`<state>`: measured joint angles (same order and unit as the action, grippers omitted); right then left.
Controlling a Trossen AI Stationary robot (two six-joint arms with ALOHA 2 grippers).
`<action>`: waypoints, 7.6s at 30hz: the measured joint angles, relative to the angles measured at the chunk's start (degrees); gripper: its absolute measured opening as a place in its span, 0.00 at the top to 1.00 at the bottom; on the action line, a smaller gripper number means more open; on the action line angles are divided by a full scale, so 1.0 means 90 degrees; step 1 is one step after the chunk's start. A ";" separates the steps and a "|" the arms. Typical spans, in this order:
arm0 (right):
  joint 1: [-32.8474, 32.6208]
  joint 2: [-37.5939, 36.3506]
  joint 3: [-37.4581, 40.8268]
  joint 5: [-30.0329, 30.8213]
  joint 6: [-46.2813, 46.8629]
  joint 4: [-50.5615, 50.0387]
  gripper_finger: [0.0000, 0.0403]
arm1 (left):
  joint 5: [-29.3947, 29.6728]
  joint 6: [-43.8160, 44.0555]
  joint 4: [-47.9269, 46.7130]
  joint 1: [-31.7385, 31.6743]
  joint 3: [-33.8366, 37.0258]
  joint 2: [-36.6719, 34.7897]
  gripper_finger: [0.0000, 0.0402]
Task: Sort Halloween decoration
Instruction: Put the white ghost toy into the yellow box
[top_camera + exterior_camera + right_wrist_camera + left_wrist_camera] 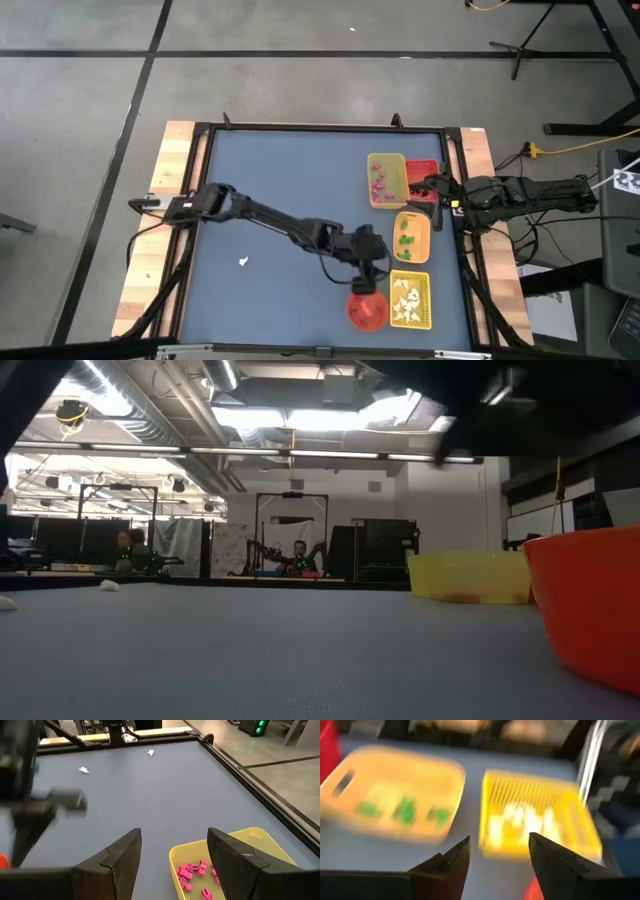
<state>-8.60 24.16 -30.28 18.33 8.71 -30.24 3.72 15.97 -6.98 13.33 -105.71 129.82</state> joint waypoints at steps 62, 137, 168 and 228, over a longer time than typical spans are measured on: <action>0.0000 -0.0961 0.0000 -0.0549 -0.0005 -0.0325 0.44 | -0.1007 0.5288 -0.3500 0.1334 0.7288 -0.4882 0.54; 0.0000 -0.0959 0.0000 -0.0549 -0.0002 -0.0325 0.44 | -0.0600 0.4986 -0.2355 0.1586 0.7175 -0.4732 0.53; 0.0000 -0.0959 0.0000 -0.0551 -0.0002 -0.0327 0.44 | 0.0268 0.4983 -0.1897 0.1814 0.7191 -0.4500 0.80; 0.0000 -0.0959 0.0000 -0.0665 -0.0002 -0.0327 0.44 | 0.0559 0.4983 -0.1623 0.1828 0.7179 -0.4280 0.91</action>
<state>-8.60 15.53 -30.28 12.34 8.69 -33.19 8.76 60.82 -21.58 29.78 -41.10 91.30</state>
